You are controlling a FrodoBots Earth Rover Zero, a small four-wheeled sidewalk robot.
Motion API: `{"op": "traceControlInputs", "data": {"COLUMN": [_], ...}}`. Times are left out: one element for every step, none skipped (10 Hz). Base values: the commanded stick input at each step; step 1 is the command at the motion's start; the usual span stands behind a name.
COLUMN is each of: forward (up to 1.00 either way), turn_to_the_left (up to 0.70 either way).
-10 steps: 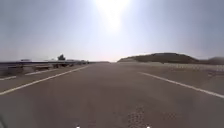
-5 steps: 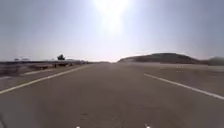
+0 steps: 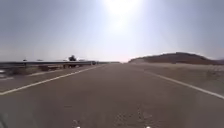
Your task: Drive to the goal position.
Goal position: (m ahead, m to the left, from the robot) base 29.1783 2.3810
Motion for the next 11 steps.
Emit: {"op": "traceControlInputs", "data": {"forward": [0.7, 0.7, 0.7, 0.7, 0.7, 0.7, 0.7, 0.7, 0.7, 0.7, 0.7], "turn_to_the_left": [0.0, 0.0, 0.0, 0.0, 0.0, 0.0, 0.0, 0.0, 0.0, 0.0, 0.0]}}
